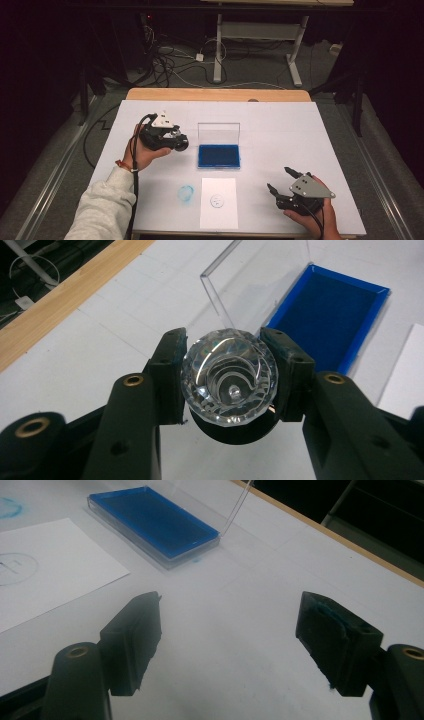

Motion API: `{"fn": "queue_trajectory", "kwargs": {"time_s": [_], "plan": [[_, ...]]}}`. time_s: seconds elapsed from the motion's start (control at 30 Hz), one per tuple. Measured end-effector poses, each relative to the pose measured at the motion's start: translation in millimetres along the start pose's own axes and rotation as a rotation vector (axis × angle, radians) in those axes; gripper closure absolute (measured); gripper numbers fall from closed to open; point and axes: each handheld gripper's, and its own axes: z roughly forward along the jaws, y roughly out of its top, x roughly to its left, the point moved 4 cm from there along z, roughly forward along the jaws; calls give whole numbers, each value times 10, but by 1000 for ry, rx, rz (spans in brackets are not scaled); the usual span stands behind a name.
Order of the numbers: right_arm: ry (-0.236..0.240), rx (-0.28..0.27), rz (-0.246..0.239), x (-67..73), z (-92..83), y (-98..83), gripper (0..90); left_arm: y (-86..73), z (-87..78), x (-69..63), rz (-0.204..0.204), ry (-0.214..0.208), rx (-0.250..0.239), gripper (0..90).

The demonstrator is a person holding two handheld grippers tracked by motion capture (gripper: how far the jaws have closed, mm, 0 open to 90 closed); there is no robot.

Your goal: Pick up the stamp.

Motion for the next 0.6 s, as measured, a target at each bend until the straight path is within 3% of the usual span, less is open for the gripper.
{"fn": "queue_trajectory", "kwargs": {"time_s": [0.13,0.33,0.43,0.6], "plan": [[3,-3,-7,8,-5,8,268,-36,-126,-79,8,-1,-18,548],[3,-6,-7,19,-5,15,268,-46,-201,-192,39,9,-15,548],[9,-7,-14,28,-1,21,268,-44,-244,-241,36,1,-40,547],[11,-16,-11,13,28,55,266,-92,-271,-331,46,-7,-32,547]]}}
